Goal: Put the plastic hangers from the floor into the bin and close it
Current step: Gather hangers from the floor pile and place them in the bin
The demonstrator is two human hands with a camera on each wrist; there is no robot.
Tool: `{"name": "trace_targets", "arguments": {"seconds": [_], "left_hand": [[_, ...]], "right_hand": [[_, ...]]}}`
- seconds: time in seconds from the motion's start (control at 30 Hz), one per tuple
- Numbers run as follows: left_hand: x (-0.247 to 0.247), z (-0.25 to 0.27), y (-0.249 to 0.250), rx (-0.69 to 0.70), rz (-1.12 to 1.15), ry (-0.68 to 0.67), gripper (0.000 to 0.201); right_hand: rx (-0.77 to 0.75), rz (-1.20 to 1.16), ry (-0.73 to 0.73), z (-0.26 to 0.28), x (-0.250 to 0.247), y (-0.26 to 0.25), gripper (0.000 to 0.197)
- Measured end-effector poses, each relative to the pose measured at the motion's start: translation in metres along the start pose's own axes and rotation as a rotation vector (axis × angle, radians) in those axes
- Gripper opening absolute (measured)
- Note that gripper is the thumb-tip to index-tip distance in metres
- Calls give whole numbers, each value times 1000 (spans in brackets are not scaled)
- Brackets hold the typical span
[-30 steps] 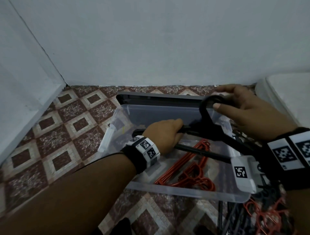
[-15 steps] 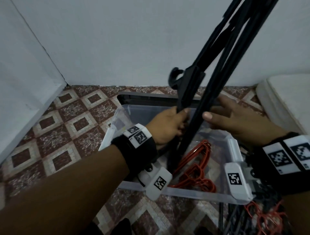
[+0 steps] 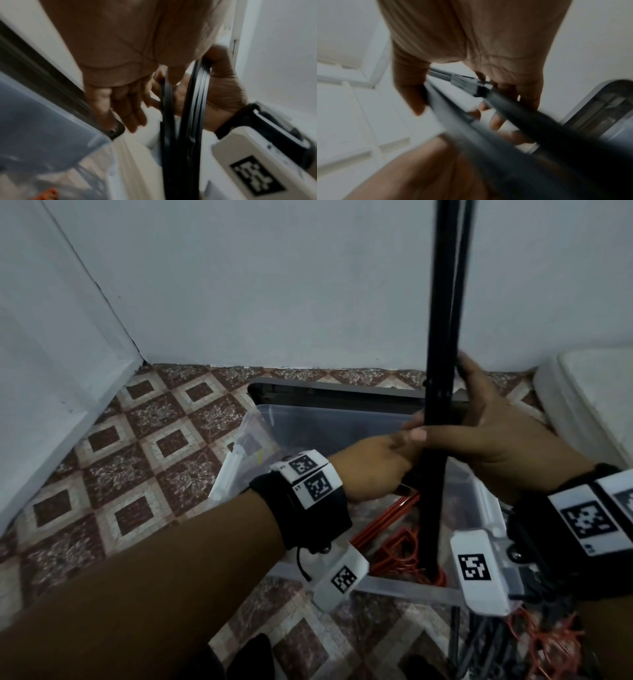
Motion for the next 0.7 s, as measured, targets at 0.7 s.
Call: {"name": "trace_targets", "arguments": {"seconds": [0.7], "left_hand": [[-56,-14,-53,-117,-1201,-66,23]], "right_hand": [[212,1470,-56,-15,31,56,137]]}}
Point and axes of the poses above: each hand's wrist, its own z-axis away from the middle knuckle, its own x-axis out of the palm, y = z × x, the point moved 4 cm from there along -z, towards the middle knuckle, and after that the axes turned 6 degrees about x, right-handed, at the moved point
